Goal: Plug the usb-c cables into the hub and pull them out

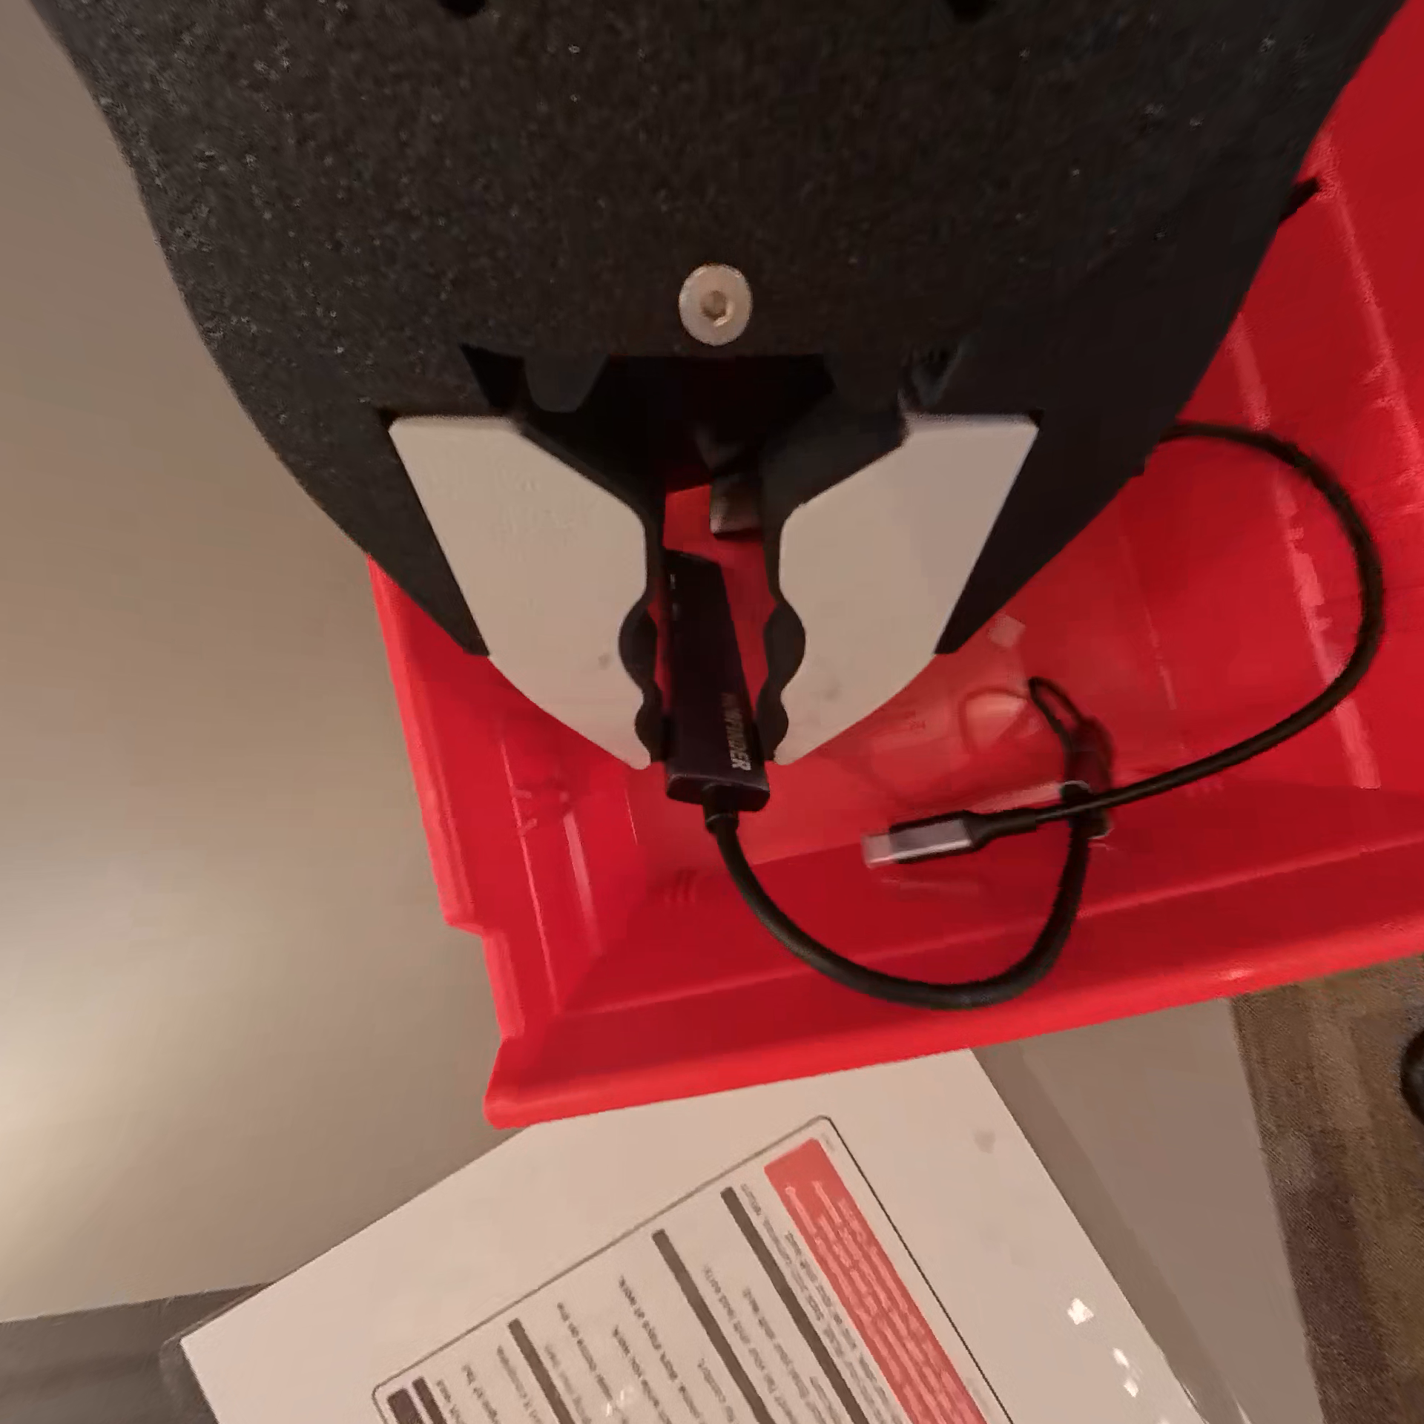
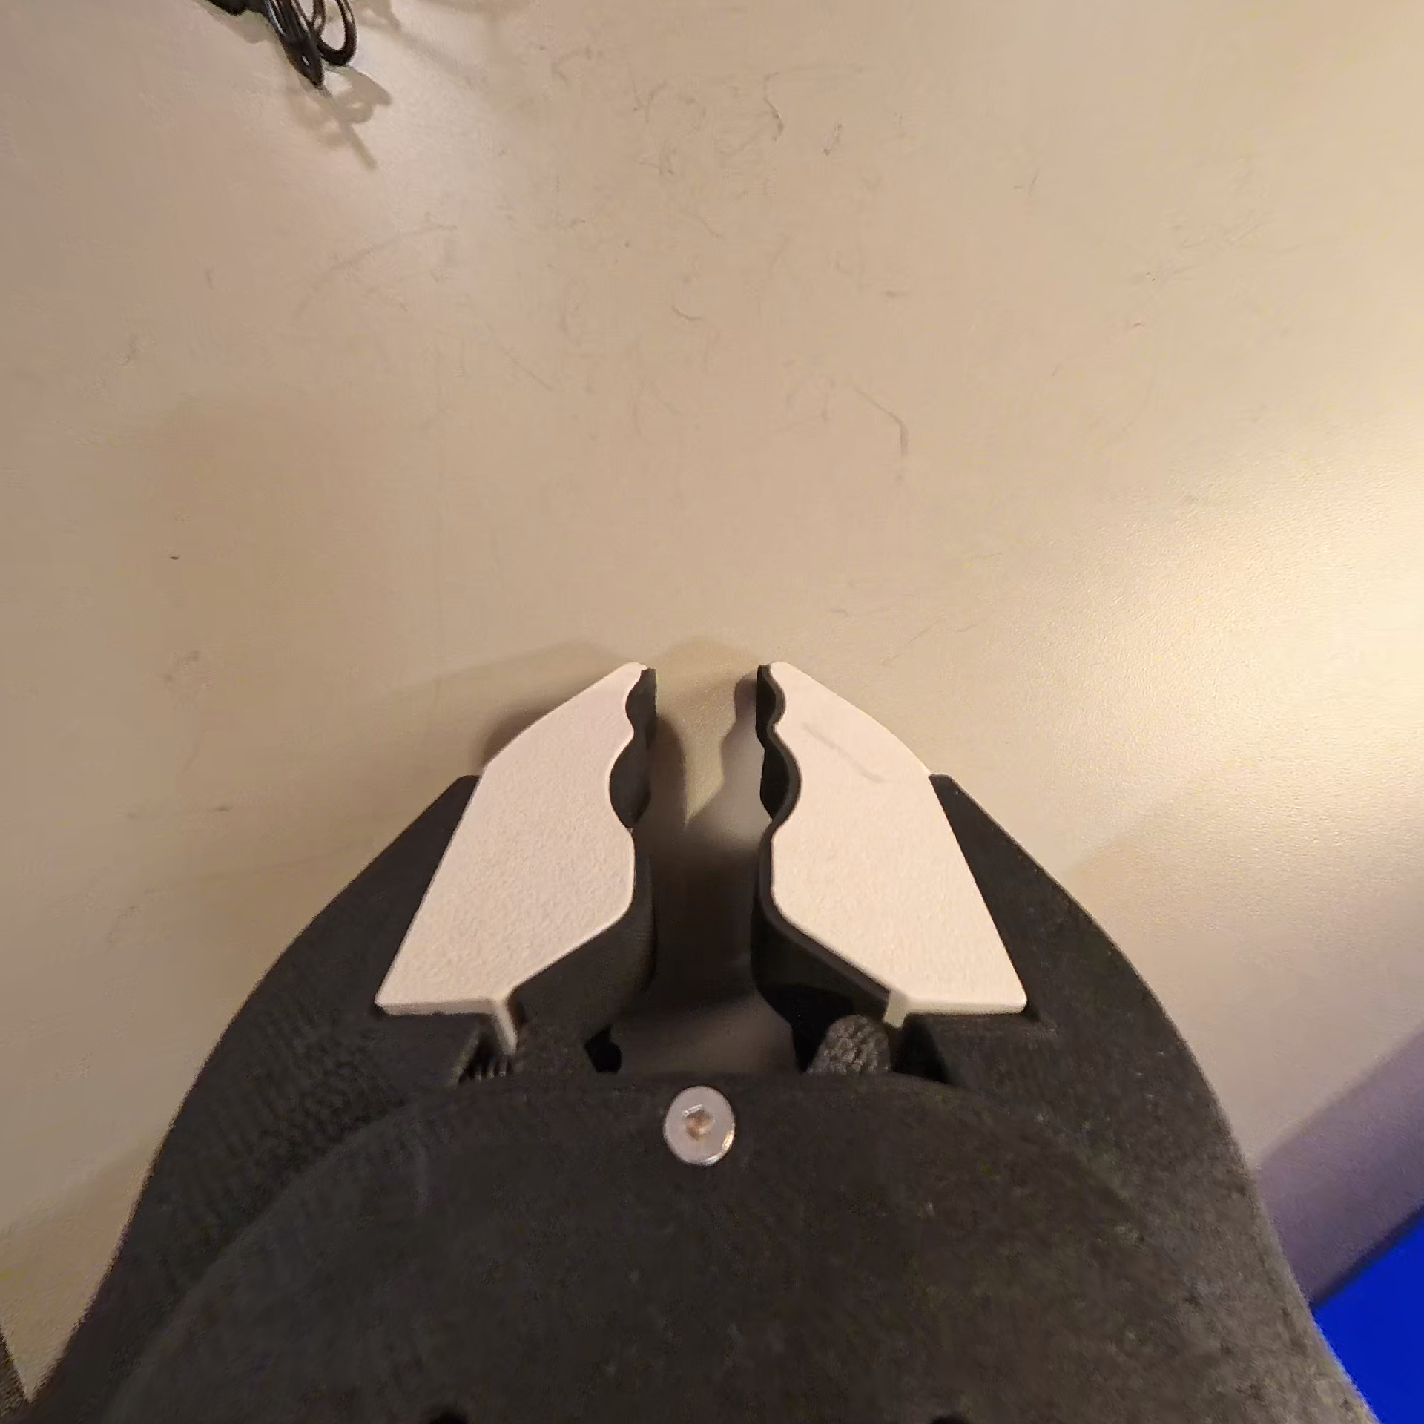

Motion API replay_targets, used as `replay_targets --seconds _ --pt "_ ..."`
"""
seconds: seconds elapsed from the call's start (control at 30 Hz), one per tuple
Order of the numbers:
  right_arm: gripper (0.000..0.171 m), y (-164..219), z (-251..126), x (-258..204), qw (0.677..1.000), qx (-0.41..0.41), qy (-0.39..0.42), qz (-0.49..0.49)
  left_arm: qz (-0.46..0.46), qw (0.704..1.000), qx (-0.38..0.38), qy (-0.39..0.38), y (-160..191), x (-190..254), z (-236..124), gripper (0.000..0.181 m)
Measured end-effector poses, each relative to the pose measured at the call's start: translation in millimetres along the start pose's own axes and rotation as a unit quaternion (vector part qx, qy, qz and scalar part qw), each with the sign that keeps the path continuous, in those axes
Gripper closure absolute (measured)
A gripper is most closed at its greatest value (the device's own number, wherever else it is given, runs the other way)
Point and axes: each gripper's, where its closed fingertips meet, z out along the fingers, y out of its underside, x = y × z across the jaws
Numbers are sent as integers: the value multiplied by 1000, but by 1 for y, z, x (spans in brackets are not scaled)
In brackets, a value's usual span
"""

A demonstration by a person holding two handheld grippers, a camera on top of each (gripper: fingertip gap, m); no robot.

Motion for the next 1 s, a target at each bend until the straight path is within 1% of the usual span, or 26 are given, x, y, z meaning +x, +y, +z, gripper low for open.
replay_targets --seconds 0.03,0.13,0.23,0.37,0.47,0.53,0.6,0.67,0.77,0.9,1.0 --pt "146 0 0 0 1000 0 -1 1 10 1000 16 -12 -4 -1 -7 158" --pt "146 -1 1 1 1000 -1 -6 6 33 995 82 -48 -23 1 -45 158" --pt "146 -2 3 2 1000 -1 -10 7 64 982 173 -49 -48 24 -95 158" --pt "146 -5 5 3 1000 -1 -10 6 129 952 277 -1 -73 94 -150 158" --pt "145 -8 9 2 1000 -1 -11 2 163 925 332 89 -78 166 -170 158" --pt "145 -11 11 1 1000 -1 -12 -1 177 905 355 156 -76 216 -171 158" --pt "145 -13 13 1 1000 -1 -10 -5 179 885 369 219 -73 262 -165 158" --pt "144 -13 13 1 1000 0 -6 -6 181 868 379 266 -68 302 -150 158" --pt "144 -14 13 2 1000 2 5 -13 160 852 376 326 -59 350 -121 158" --pt "144 -16 13 4 999 5 28 -23 123 825 390 391 -48 394 -88 158" --pt "144 -17 12 5 998 8 48 -30 89 803 408 425 -40 409 -71 158"
